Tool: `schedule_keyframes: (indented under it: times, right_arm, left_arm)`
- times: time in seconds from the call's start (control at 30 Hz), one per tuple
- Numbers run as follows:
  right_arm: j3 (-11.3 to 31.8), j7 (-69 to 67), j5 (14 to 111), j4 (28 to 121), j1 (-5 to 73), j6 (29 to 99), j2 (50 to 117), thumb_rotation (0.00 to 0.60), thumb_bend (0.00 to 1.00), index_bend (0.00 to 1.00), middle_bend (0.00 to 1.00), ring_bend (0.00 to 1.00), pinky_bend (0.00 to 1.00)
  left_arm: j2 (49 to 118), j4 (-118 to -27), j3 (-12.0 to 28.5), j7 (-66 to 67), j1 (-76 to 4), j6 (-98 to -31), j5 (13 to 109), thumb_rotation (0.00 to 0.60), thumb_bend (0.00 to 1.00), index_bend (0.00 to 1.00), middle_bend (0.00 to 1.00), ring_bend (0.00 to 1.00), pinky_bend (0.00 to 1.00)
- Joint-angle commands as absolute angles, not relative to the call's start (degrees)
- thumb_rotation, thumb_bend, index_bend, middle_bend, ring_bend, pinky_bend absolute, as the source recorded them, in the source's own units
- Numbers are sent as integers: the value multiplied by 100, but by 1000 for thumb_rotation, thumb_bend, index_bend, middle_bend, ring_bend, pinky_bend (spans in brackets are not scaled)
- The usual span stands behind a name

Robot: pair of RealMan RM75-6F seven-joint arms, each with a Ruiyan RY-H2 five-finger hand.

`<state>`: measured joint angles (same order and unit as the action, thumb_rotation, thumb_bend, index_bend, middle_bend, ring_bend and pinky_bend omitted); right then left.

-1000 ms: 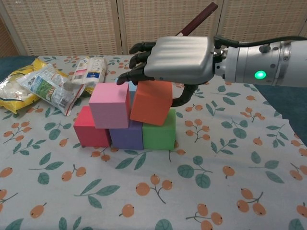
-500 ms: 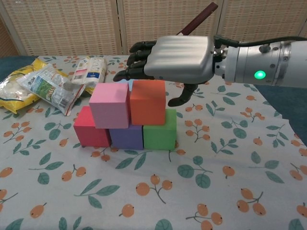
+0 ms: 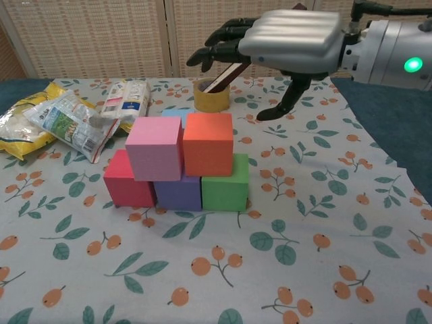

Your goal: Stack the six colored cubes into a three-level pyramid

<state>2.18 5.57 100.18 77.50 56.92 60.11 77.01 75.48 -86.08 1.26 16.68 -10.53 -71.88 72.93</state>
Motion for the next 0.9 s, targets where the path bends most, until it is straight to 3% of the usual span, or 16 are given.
schedule_keyframes:
  times: [0.03, 0.13, 0.3, 0.37, 0.57, 0.9]
  right_arm:
    - [271, -230, 9476, 8019, 5501, 5843, 7400, 587, 124, 0, 141, 3, 0]
    - [369, -1071, 8879, 8464, 5485, 5348, 7147, 522, 125, 41, 151, 0, 0]
    - [639, -2163, 7955, 9008, 5694, 4288, 6769, 383, 125, 279, 292, 0, 0]
    - [806, -2446, 7505, 9063, 5789, 3908, 6763, 354, 125, 307, 304, 0, 0]
    - [1170, -2887, 6497, 8947, 6032, 3082, 6889, 311, 111, 312, 304, 0, 0]
    - [1401, -2841, 5965, 8417, 6341, 2487, 7420, 295, 78, 307, 304, 0, 0]
  left_arm:
    - [7561, -8602, 124, 1681, -1059, -7180, 7290, 600, 309, 0, 47, 0, 56]
    - [7579, -8591, 126, 1694, -1065, -7158, 7265, 600, 311, 0, 47, 0, 56]
    - [7605, -8576, 127, 1698, -1088, -7100, 7235, 600, 313, 0, 49, 0, 57]
    - [7613, -8572, 126, 1706, -1093, -7099, 7237, 600, 316, 0, 50, 0, 57]
    - [7608, -8575, 126, 1689, -1081, -7137, 7254, 600, 318, 0, 50, 0, 58]
    - [7622, -8519, 134, 1642, -1079, -7178, 7298, 600, 317, 0, 50, 0, 58]
